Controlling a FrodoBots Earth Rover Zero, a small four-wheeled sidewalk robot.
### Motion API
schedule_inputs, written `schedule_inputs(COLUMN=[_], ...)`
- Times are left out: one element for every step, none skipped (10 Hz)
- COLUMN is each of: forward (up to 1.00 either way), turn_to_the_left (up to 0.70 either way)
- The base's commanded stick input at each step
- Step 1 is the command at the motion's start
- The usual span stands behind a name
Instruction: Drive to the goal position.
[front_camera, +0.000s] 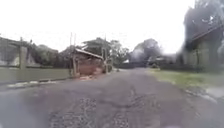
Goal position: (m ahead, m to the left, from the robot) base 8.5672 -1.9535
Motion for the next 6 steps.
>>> schedule_inputs(forward=[0.70,0.70,0.70,0.70,0.70,0.70], turn_to_the_left=[0.00,0.00,0.00,0.00,0.00,0.00])
